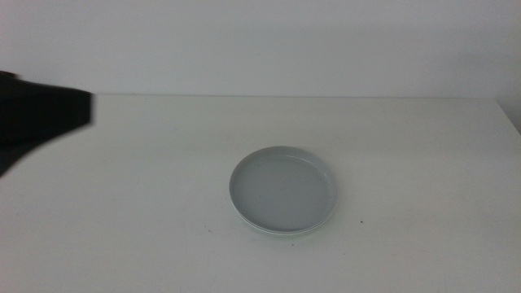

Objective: Stack the three bowls on top of each other.

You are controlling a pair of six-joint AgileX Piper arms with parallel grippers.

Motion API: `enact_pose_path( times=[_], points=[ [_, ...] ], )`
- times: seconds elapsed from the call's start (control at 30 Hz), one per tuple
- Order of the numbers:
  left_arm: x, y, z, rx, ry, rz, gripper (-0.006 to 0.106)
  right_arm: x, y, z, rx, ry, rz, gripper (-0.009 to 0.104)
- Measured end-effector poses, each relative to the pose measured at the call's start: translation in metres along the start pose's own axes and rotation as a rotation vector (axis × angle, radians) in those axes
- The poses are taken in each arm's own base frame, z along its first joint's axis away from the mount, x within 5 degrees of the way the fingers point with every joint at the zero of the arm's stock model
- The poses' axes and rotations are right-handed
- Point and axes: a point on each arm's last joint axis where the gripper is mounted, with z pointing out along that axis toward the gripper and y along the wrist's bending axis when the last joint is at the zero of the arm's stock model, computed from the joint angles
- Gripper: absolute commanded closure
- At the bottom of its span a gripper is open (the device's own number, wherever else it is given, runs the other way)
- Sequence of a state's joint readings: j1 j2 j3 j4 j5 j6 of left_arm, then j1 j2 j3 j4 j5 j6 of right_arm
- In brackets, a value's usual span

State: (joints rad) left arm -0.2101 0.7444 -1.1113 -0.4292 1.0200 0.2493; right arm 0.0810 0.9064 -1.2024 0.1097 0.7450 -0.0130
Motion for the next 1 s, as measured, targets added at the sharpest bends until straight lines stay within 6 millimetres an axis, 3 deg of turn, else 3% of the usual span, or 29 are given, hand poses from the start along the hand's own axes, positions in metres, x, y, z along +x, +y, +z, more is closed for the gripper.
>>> enact_pose_path(
  times=[0.17,0.33,1.0],
  points=[
    [0.017,0.029,-0.001,-0.281,-0.200,-0.001,0.007,0.000,0.000,0.000,0.000,-0.002,0.000,0.004],
    [0.032,0.045,-0.001,-0.437,-0.330,-0.091,0.007,0.000,0.000,0.000,-0.001,-0.002,0.001,0.004],
    [0.035,0.051,-0.001,-0.492,-0.369,-0.101,0.007,0.000,0.000,0.000,0.000,-0.004,0.001,0.004]
  ],
)
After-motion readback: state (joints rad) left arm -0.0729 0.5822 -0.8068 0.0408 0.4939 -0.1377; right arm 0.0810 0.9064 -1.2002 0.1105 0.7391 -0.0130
